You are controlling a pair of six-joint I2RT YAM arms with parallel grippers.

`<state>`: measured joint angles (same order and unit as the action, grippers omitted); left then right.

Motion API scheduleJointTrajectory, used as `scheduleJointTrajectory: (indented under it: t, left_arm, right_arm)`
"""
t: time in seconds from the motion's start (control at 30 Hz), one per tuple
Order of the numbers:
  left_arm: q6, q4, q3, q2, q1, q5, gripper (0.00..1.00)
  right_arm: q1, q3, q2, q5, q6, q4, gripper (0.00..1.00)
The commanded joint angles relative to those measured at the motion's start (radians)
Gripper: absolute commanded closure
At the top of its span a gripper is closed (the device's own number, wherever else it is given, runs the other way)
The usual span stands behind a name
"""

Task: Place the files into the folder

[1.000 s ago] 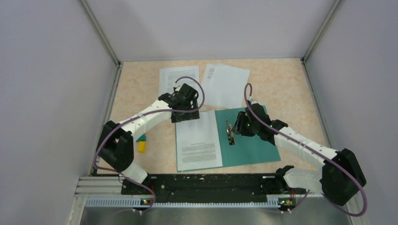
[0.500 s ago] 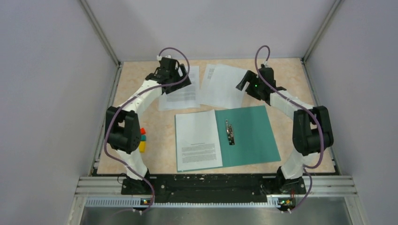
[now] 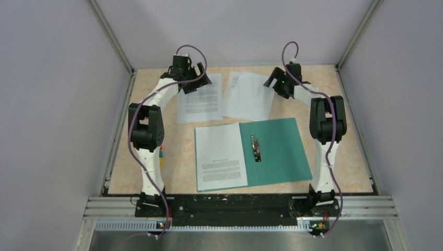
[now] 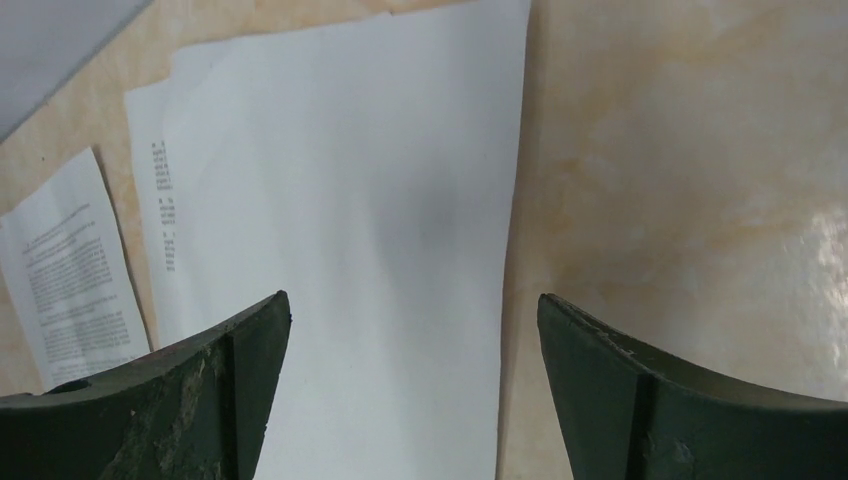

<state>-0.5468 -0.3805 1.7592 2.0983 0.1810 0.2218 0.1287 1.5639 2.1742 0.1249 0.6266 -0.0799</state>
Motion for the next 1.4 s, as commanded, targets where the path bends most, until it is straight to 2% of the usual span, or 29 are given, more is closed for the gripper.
scheduleJointTrajectory:
  t: [0.0,0.2,0.37,0.7,0.9,1.13,1.37]
  left_arm:
    - [0.039,-0.005,0.054,0.019,-0.023,-0.024,0.06]
    - [-0.075,-0.008,-0.032,-0.024,-0.115,-0.294,0.05]
    - [-0.122,0.051,-0.045,0.012,-0.205,-0.171,0.03]
    - [-0.11,-0.007,0.058,0.125,-0.231,-0.029,0.02]
    - [-0.117,-0.076,0.129,0.195,-0.23,-0.003,0.02]
    - [-0.139,-0.066,0.112,0.193,-0.197,0.043,0.03]
    - [-0.088,-0.057,0.051,0.095,-0.224,-0.027,0.02]
  right_arm:
    - [0.003,0.157,0.103,-0.026,-0.042,-0.08,0.08]
    - [0.013,0.284,0.195,0.006,-0.06,-0.151,0.07]
    - [0.05,0.342,0.236,0.013,-0.077,-0.199,0.07]
    - [0.111,0.411,0.292,0.043,-0.073,-0.246,0.07]
    - [0.15,0.501,0.348,0.069,-0.068,-0.286,0.06]
    - [0.18,0.615,0.4,0.073,-0.076,-0.346,0.06]
    - [0.122,0.523,0.32,0.049,-0.1,-0.34,0.06]
